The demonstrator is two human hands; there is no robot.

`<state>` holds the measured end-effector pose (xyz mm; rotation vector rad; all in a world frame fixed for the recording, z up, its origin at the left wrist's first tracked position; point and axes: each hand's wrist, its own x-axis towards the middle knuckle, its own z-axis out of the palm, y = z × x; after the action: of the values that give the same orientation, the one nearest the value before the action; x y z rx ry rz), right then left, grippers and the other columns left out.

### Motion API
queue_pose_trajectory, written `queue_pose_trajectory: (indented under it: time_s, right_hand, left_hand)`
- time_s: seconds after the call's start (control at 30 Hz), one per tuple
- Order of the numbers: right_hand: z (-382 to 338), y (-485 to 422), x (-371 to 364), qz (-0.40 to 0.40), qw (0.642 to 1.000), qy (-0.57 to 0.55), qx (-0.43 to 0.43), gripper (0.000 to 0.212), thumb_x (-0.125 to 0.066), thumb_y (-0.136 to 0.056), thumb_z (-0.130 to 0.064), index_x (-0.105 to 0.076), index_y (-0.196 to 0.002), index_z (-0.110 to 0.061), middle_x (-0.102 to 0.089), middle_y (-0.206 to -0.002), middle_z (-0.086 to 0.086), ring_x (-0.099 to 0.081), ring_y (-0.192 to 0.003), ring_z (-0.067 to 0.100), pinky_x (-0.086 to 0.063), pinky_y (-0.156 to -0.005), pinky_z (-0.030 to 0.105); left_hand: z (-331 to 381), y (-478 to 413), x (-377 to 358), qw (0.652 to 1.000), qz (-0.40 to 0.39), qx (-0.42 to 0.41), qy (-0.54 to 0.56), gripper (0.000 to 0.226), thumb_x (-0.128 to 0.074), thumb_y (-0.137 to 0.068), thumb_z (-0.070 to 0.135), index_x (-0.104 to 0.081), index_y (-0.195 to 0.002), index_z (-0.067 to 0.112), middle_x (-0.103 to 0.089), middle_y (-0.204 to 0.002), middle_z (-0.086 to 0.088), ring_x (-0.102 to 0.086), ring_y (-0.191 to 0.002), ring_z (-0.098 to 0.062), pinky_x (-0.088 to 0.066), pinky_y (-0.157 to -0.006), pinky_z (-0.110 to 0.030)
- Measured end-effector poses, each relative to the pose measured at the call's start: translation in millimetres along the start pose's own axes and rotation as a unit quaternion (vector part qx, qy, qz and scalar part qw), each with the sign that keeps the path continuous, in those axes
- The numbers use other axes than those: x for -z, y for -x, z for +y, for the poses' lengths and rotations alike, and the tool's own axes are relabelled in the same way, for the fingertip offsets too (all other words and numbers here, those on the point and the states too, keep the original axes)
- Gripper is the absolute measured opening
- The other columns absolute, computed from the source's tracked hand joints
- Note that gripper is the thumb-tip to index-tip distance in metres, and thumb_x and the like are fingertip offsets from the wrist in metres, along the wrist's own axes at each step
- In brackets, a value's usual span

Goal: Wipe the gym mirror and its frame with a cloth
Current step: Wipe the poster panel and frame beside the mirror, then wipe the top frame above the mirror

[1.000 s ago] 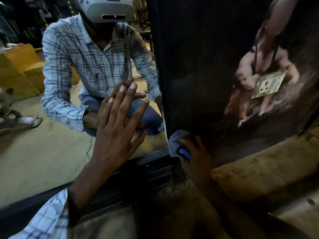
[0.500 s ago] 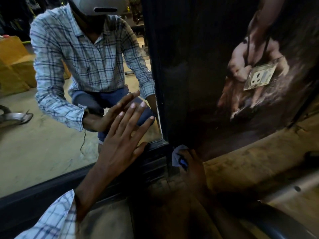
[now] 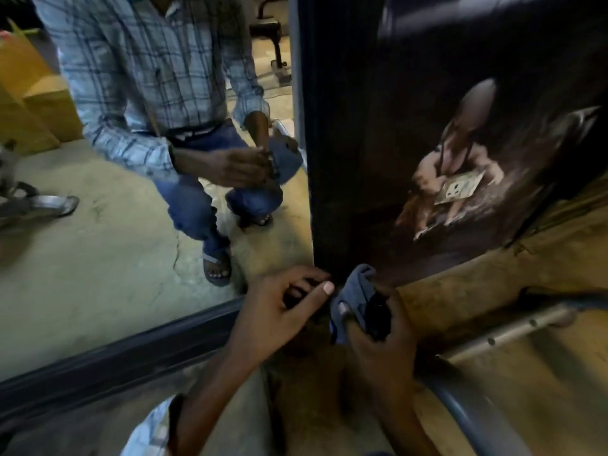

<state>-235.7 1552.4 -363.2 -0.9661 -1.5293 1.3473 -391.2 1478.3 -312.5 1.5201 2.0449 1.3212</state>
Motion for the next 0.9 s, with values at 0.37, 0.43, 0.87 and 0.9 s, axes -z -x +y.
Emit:
queue_pose_trajectory:
  time_s: [0.37, 0.43, 0.87, 0.9]
  right_hand:
    - [-370.7, 97.8, 90.7, -0.148, 0.985, -0.06, -0.069, 0.069, -0.074, -0.065, -0.027, -0.055, -0.132, -0.029, -0.063, -0.132, -0.008, -0.064, -0.107, -0.011, -0.05, -0.08, 0.007]
    - [-429.3, 109.8, 105.5, -0.159, 0.983, -0.062, -0.069, 0.065, -0.07, -0.065, -0.028, -0.058, -0.129, -0.032, -0.064, -0.131, -0.005, -0.066, -0.106, -0.007, -0.051, -0.078, 0.01]
    - [-590.8, 176.6, 147.9, -0.161, 0.972, -0.106, -0.135, 0.04, -0.08, -0.083, -0.039, -0.068, -0.119, -0.025, -0.075, -0.112, -0.012, -0.068, -0.108, 0.001, -0.052, -0.082, 0.013]
    - [-591.2, 181.1, 149.8, -0.176, 0.969, -0.094, -0.143, 0.038, -0.078, -0.081, -0.036, -0.068, -0.116, -0.023, -0.076, -0.108, -0.007, -0.07, -0.107, 0.006, -0.054, -0.081, 0.015]
  left_hand:
    - [338.6, 49.5, 145.5, 0.98, 0.01, 0.135, 0.145, 0.011, -0.065, -0.098, 0.041, -0.076, -0.101, 0.038, -0.075, -0.098, 0.011, -0.073, -0.089, -0.014, -0.056, -0.071, -0.026]
    - [393.5, 59.2, 170.6, 0.98, 0.032, 0.136, 0.139, 0.017, -0.062, -0.1, 0.037, -0.077, -0.104, 0.031, -0.072, -0.096, 0.013, -0.071, -0.084, -0.01, -0.052, -0.067, -0.021]
    - [552.5, 135.4, 239.4, 0.958, 0.157, 0.149, 0.188, 0.031, -0.056, -0.104, 0.033, -0.072, -0.092, 0.009, -0.07, -0.08, -0.013, -0.068, -0.074, -0.033, -0.054, -0.067, -0.04]
    - [556.6, 141.2, 244.2, 0.952, 0.162, 0.159, 0.207, 0.029, -0.055, -0.107, 0.027, -0.071, -0.094, 0.007, -0.071, -0.083, -0.015, -0.07, -0.078, -0.033, -0.057, -0.07, -0.038]
